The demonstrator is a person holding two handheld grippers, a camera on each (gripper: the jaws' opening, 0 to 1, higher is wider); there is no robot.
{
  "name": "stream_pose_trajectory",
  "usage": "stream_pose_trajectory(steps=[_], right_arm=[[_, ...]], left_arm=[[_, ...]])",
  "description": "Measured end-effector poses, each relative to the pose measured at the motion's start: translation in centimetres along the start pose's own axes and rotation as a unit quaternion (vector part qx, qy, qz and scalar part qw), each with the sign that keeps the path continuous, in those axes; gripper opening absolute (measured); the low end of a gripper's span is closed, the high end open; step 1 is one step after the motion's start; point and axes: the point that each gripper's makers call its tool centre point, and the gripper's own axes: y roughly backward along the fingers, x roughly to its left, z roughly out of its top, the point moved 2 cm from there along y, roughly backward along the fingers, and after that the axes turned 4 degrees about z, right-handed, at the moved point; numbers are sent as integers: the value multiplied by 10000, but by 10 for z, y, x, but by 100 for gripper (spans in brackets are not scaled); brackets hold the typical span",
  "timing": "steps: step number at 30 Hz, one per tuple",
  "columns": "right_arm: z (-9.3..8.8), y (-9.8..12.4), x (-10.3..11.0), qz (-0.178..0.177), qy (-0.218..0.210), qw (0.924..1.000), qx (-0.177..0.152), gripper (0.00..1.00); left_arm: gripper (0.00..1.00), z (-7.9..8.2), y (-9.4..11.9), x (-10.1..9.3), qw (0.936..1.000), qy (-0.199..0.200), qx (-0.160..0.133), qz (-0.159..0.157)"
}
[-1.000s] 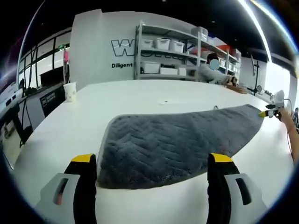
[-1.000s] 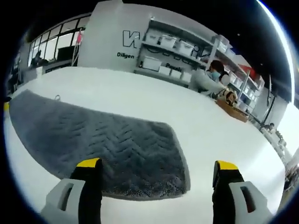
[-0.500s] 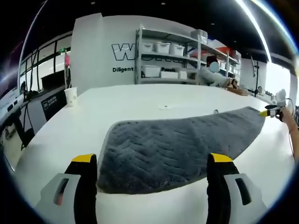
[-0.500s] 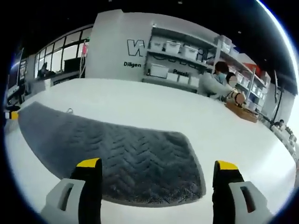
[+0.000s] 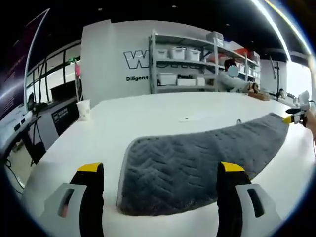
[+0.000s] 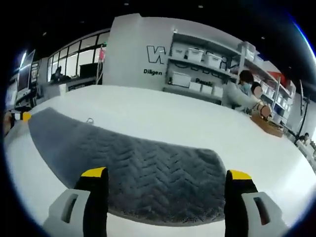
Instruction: Open the folded towel by lifting each exposed corner and separating the folded layers until the towel lies flat within the target outline without major curled edges
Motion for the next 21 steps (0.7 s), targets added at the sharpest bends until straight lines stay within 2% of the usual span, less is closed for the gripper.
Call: stream_pose_trajectory(steps=[8, 15, 21], right_arm=[[1, -1, 2, 63, -7, 10000, -36, 98], [5, -2, -1, 51, -68, 9999, -132, 95], [6, -1, -4, 7, -115, 9998, -178, 92]], left_arm=[[86, 12, -18, -9, 9997, -184, -114, -98], [76, 13, -33, -2, 9997, -137, -136, -134], [57, 16, -48, 6, 9996, -154, -210, -54]])
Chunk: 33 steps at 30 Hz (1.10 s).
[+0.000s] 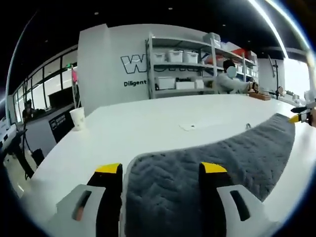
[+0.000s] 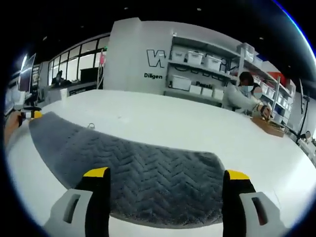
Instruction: Open the folded towel by lifting each exposed corner and separating the folded layers until the towel lies flat within the target outline without major curled edges
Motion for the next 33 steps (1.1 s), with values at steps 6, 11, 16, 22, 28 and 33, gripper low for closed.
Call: stream_pose_trajectory(steps=[6, 11, 16, 22, 28, 33], right_arm=[[5, 3, -5, -69, -100, 9998, -155, 90], [4, 2, -5, -59, -124, 9998, -138, 90], [4, 2, -2, -13, -84, 9999, -120, 90], [3, 2, -1, -22, -65, 9999, -90, 90], [2, 3, 1, -16, -48, 10000, -83, 89], [1, 0, 5, 54, 14, 10000, -32, 90]], left_arm=[[39, -3, -13, -3, 10000, 4, 9, -78], [23, -11, -19, -1, 9999, 8, 146, -70], [11, -24, -21, 0, 9994, -133, 332, -34], [3, -24, -22, -3, 9993, -243, 276, -119], [1, -24, -22, -4, 9992, -299, 231, -136], [1, -19, -20, -5, 9989, -440, 166, -49]])
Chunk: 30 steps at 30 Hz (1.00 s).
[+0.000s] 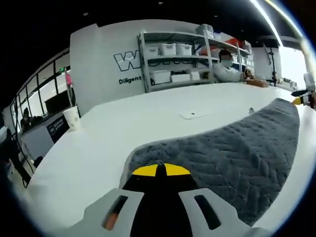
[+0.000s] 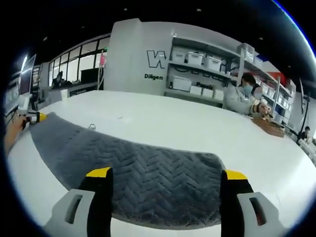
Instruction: Open the folded towel by lifting each exposed corner and separating the folded layers until the towel lies flat within the target outline without major curled edges
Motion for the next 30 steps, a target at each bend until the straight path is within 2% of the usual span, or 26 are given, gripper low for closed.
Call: stream_pose_trajectory(steps=[4, 8, 11, 17, 21, 30], right_arm=[[-1, 0, 2, 28, 12, 10000, 12, 90], [-2, 0, 3, 41, 24, 10000, 48, 90], [-4, -2, 4, 60, 51, 9999, 93, 90], [-6, -3, 5, 89, 87, 9998, 164, 91], [-9, -5, 5, 99, 95, 9996, 230, 91], [-9, -5, 7, 130, 146, 9995, 262, 92]], left_arm=[[1, 9, 7, -2, 9999, 27, -136, -52], [1, 19, 16, -16, 9988, -135, -308, -345], [1, 23, 22, -25, 9968, -443, -394, -536], [1, 31, 36, -44, 9883, -1032, -597, -947], [1, 26, 46, -57, 9801, -1387, -568, -1300], [1, 10, 62, -72, 9695, -1565, -416, -1840]])
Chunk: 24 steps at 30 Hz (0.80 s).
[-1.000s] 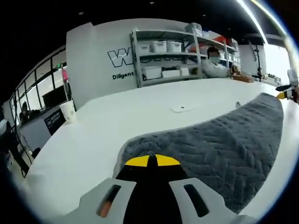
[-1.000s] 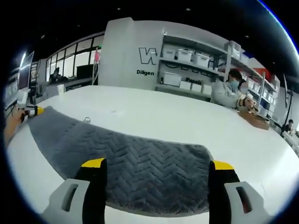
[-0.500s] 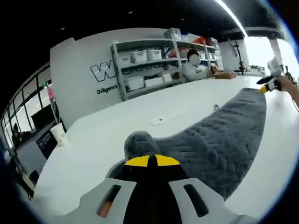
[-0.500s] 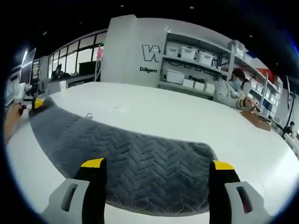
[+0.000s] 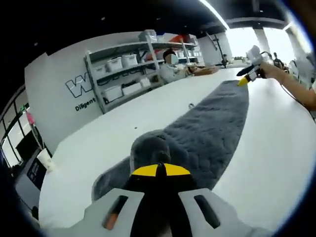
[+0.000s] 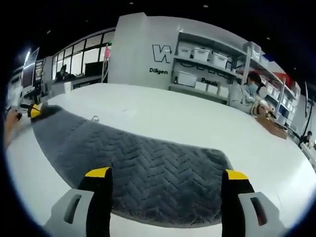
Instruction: Open the folded towel by lifting each exposed corner and separating the folded layers until the towel lies flat within the target outline without major curled edges
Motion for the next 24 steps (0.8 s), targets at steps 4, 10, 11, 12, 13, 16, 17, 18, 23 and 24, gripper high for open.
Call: stream_pose_trajectory(steps=[4, 10, 11, 12, 13, 16, 17, 18, 23, 24], right_arm=[[0, 0, 0, -2, 15, 10000, 13, 91], [-2, -2, 2, 27, 53, 10000, 76, 92], [-3, -2, 3, 45, 73, 9999, 94, 93], [-3, -2, 4, 68, 91, 9999, 108, 96], [-3, -3, 5, 94, 105, 9998, 115, 97], [-1, -4, 9, 185, 155, 9997, 84, 99], [-1, -4, 10, 197, 164, 9996, 76, 99], [0, -4, 11, 219, 192, 9996, 68, 99], [1, -5, 15, 310, 214, 9993, 54, 99], [2, -5, 16, 319, 195, 9993, 21, 99]], left_arm=[[1, -11, 0, -6, 9996, -105, 223, -157], [2, -14, -2, -12, 9992, -121, 299, -239], [2, -13, -2, -14, 9992, -106, 288, -254], [4, -13, -3, -14, 9993, -87, 264, -250], [7, -11, -3, -15, 9994, -62, 225, -245], [11, -4, -1, -20, 9994, 41, 56, -345], [12, -2, -1, -20, 9994, 48, 25, -354], [13, 1, 0, -22, 9993, 59, -36, -381], [18, 14, 2, -25, 9986, 138, -300, -408], [19, 17, 3, -25, 9985, 158, -359, -391]])
